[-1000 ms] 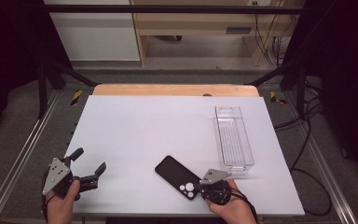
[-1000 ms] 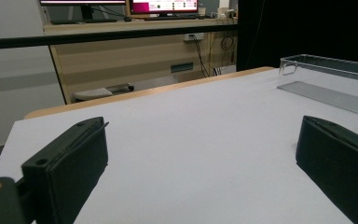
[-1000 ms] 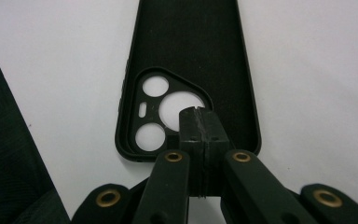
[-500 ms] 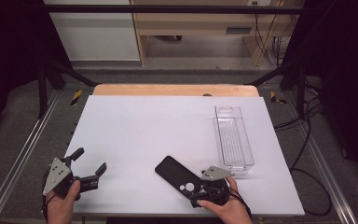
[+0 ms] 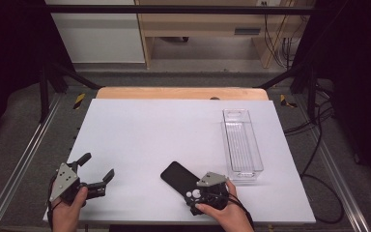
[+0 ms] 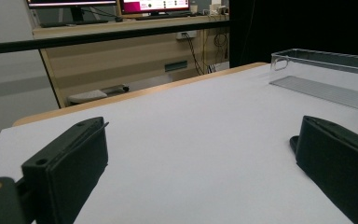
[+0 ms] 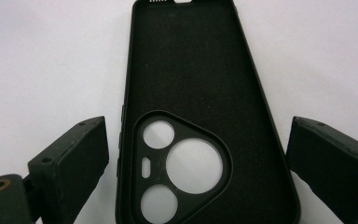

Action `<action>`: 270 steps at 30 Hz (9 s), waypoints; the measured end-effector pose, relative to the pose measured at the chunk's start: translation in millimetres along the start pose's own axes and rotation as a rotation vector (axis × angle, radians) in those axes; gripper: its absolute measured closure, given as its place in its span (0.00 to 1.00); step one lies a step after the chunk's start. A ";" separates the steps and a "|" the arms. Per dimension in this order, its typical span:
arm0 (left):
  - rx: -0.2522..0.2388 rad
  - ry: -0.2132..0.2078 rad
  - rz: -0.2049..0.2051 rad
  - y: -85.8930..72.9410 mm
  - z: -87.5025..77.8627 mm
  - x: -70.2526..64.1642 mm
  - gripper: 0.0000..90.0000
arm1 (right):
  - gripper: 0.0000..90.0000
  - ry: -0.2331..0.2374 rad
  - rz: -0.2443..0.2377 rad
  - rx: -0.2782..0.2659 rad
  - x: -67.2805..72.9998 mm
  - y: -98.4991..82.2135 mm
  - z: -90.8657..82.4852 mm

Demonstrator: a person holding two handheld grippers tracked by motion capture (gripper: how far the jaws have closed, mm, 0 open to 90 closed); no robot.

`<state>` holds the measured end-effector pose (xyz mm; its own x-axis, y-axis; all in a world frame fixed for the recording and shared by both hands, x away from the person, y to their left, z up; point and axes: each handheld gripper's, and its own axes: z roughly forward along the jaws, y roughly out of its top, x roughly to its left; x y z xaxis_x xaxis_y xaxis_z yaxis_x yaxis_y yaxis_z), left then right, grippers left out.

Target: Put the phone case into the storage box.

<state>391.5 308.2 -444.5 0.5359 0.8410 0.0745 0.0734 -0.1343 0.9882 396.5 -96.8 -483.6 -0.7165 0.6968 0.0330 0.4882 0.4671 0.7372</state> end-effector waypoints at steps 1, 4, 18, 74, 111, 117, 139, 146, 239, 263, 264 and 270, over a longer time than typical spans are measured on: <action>0.000 0.000 0.000 0.0 0.0 0.0 0.02 | 0.07 -0.005 -0.005 0.010 0.9 0.3 1.3; -0.003 -0.003 -0.003 0.2 0.0 0.0 0.02 | 0.09 -0.023 -0.008 0.036 1.9 -0.2 5.4; -0.001 -0.009 -0.001 0.1 1.1 -1.4 0.02 | 0.13 -0.025 -0.027 0.039 1.0 -2.0 4.6; 0.003 -0.043 0.051 4.2 1.3 -16.6 0.02 | 0.19 -0.021 -0.056 0.010 6.2 13.5 -15.4; -0.020 -0.209 0.246 37.8 73.9 -86.1 0.03 | 0.19 -0.009 -0.155 0.097 -26.8 148.5 -47.3; -0.004 -0.193 0.318 36.5 75.9 -99.8 0.04 | 0.19 0.012 -0.163 0.107 -22.7 154.4 -49.4; -0.009 -0.114 0.485 36.7 74.0 -111.0 0.15 | 0.19 0.065 -0.185 0.135 -0.9 166.3 -43.0; 0.017 -0.108 0.552 32.9 75.8 -114.1 0.26 | 0.19 0.081 -0.195 0.140 6.0 168.8 -39.2; -0.003 -0.122 0.058 28.8 68.3 -70.5 0.89 | 0.07 0.146 0.060 -0.365 -3.2 113.3 -29.7; -0.014 -0.163 0.008 37.2 64.1 -81.4 0.89 | 0.07 0.119 0.083 -0.448 -0.2 113.3 -37.3; -0.016 -0.165 0.003 37.0 64.0 -82.2 0.89 | 0.07 0.119 0.083 -0.448 0.2 113.4 -37.0; -0.019 -0.184 -0.006 37.7 64.4 -87.3 0.89 | 0.07 0.120 0.081 -0.462 5.2 113.3 -33.9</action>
<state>401.6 196.0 -422.4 0.6804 0.7315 0.0451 0.0617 -0.1185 0.9910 431.3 -58.7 -377.0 -0.7507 0.6409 0.1603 0.2922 0.1045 0.9506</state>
